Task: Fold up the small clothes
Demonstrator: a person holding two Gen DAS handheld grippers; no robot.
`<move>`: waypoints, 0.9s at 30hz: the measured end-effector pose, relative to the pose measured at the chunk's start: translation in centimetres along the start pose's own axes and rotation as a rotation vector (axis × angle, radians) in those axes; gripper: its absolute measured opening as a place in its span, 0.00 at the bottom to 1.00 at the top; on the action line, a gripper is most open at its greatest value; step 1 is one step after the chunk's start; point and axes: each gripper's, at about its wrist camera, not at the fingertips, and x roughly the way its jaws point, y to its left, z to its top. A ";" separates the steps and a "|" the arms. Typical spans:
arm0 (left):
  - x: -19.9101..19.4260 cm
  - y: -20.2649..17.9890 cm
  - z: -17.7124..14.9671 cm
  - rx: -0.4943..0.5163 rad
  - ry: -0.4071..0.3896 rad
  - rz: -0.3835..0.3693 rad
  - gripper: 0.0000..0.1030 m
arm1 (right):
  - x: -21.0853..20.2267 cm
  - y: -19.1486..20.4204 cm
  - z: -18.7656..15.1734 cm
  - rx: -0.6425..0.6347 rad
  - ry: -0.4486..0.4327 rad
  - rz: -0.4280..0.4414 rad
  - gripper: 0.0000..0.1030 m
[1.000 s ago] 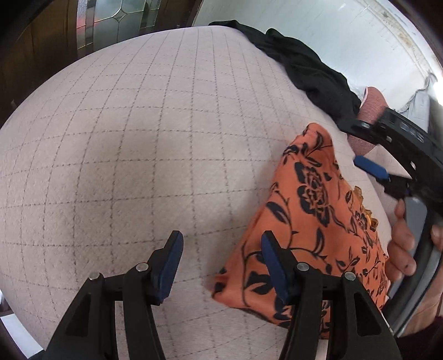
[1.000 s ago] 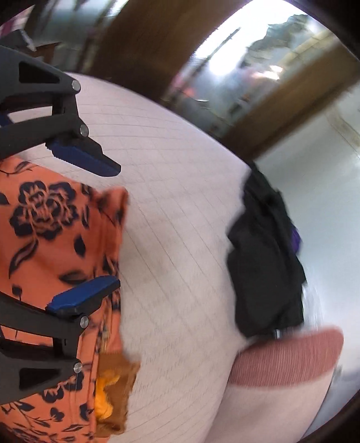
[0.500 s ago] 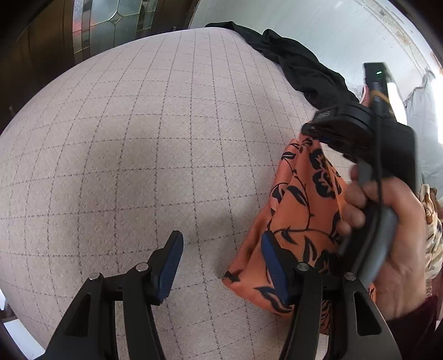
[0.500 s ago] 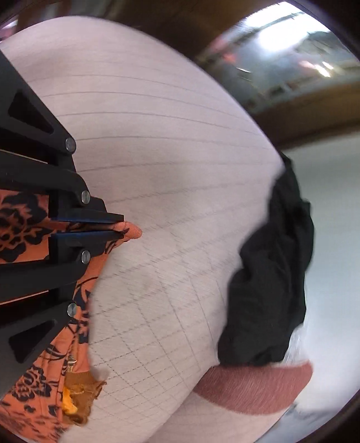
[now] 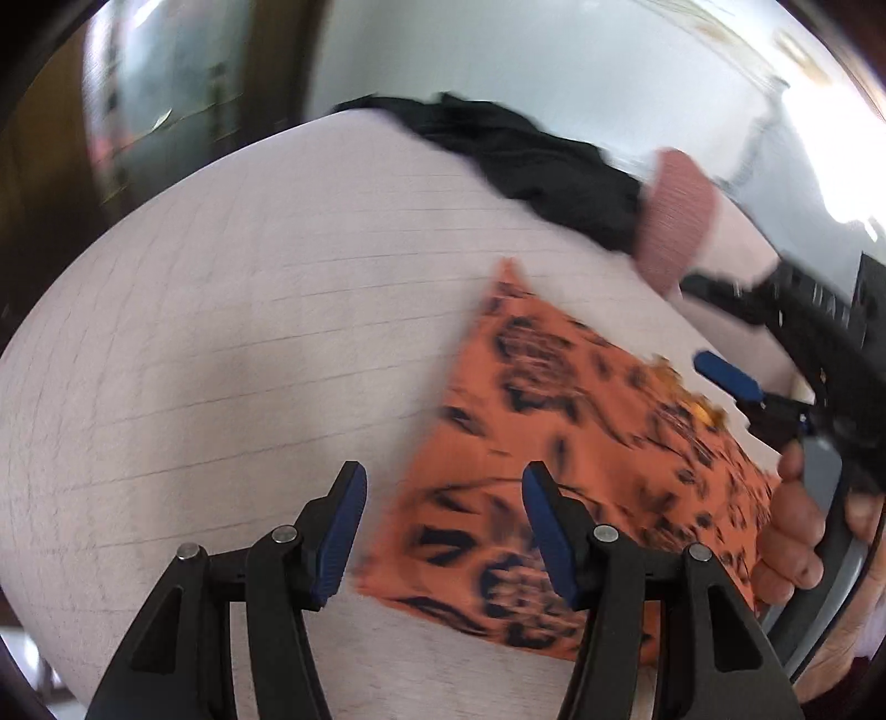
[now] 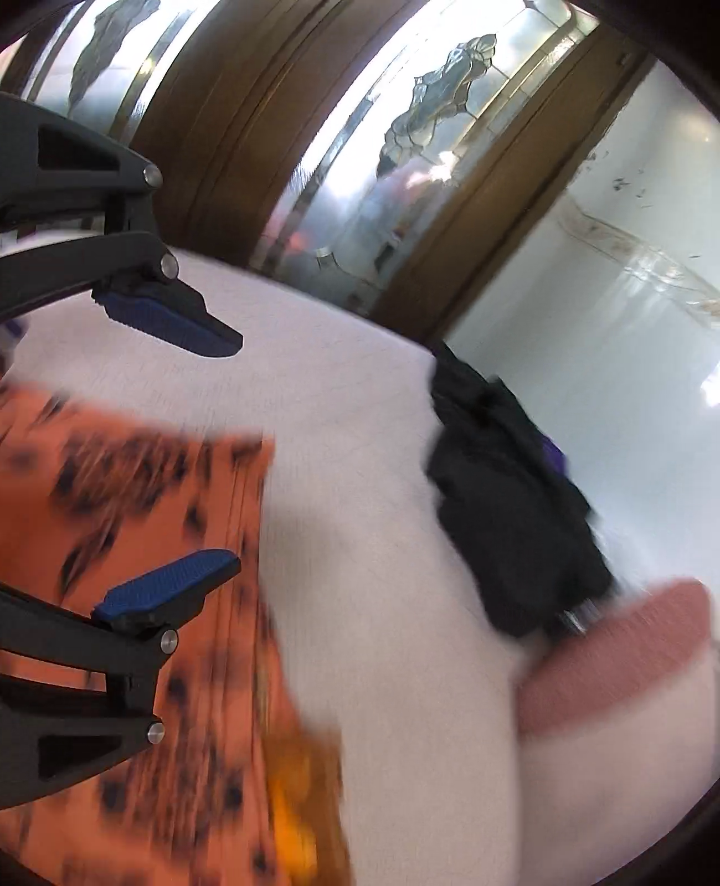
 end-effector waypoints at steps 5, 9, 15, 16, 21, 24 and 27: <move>2.5 -3.4 -1.5 0.076 0.100 0.001 0.58 | -5.2 -6.8 -0.1 0.037 -0.008 -0.219 0.43; 4.3 -4.3 -2.0 0.122 0.128 0.051 0.60 | -3.8 -10.3 -0.6 0.021 0.121 -0.355 0.39; 5.2 -5.0 -2.9 0.237 0.119 0.083 0.61 | -0.2 -13.4 0.4 0.016 0.079 -0.501 0.37; 5.1 -5.3 -3.1 0.255 0.115 0.089 0.61 | -0.2 -13.6 0.9 0.037 0.066 -0.498 0.37; 4.4 -4.6 -3.0 0.207 0.105 0.052 0.61 | -3.9 -14.5 1.5 0.102 0.003 -0.406 0.40; 3.9 -4.5 -2.7 0.194 0.095 0.048 0.61 | -8.7 -15.0 0.1 0.129 -0.032 -0.332 0.53; 3.5 -4.2 -2.6 0.173 0.079 0.036 0.61 | -13.6 -14.8 -3.0 0.138 -0.057 -0.286 0.54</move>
